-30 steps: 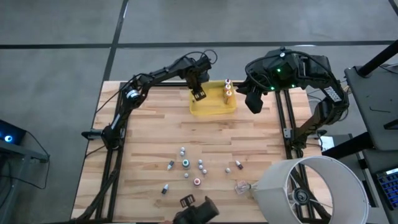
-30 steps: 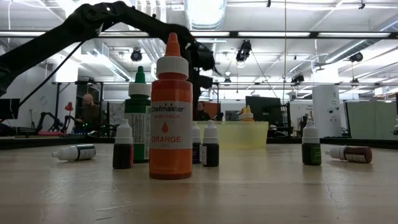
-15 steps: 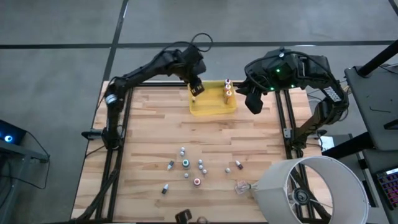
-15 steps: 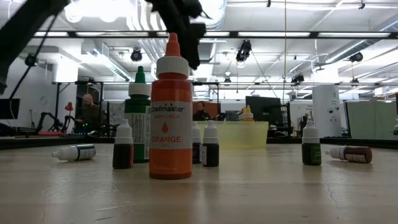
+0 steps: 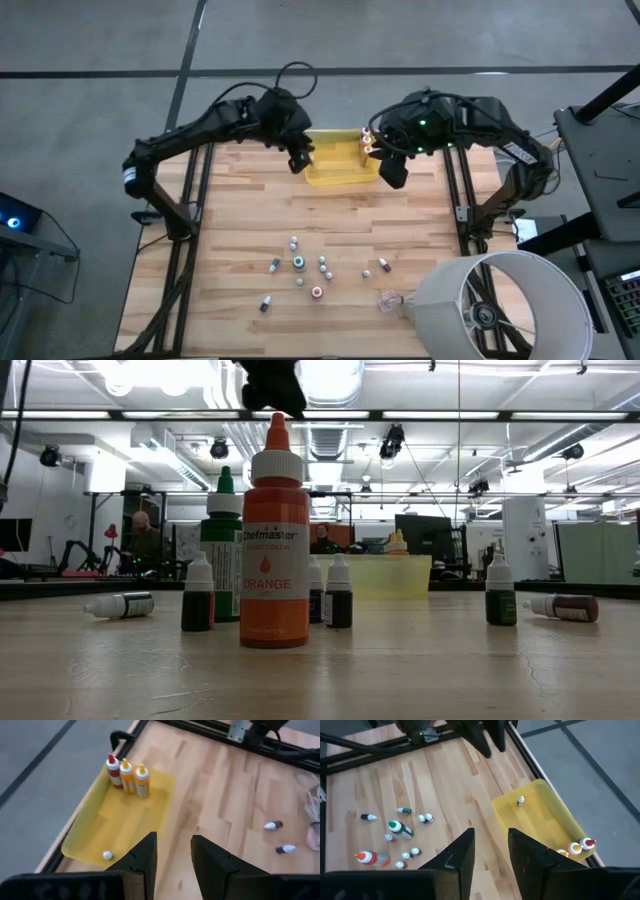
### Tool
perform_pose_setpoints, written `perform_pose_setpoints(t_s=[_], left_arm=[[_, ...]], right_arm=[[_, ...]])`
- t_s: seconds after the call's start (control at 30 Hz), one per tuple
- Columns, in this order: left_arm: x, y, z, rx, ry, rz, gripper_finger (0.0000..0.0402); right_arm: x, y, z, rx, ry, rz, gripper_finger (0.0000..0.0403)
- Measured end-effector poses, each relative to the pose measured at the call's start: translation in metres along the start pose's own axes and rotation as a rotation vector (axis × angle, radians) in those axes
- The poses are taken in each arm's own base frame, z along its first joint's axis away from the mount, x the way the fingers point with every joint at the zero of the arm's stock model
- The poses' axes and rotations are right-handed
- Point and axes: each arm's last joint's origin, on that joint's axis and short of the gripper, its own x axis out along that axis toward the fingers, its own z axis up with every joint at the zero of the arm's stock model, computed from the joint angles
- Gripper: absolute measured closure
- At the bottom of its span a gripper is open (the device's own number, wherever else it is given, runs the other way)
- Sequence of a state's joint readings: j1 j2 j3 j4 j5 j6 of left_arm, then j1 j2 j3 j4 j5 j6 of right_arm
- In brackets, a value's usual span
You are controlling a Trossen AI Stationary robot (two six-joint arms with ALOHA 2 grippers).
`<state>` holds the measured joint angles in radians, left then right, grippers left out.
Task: Pick & Place food coloring
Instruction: Put the top small violet food coloring bottle into the yellow bin
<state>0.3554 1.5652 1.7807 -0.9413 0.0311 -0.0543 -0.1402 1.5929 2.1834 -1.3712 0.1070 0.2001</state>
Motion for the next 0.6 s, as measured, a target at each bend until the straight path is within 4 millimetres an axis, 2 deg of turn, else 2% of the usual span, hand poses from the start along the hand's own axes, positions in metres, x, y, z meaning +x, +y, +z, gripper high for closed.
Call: perform_pose_setpoints(t_s=[0.23,0.6], left_arm=[[-0.006,-0.017,-0.014,0.026,0.024,-0.038,0.0309],[-0.007,-0.039,-0.018,0.076,0.048,-0.095,0.0309]], right_arm=[[0.022,0.003,-0.001,-0.007,0.006,0.014,0.0268],[0.056,0.007,-0.011,-0.023,0.067,0.058,0.0236]])
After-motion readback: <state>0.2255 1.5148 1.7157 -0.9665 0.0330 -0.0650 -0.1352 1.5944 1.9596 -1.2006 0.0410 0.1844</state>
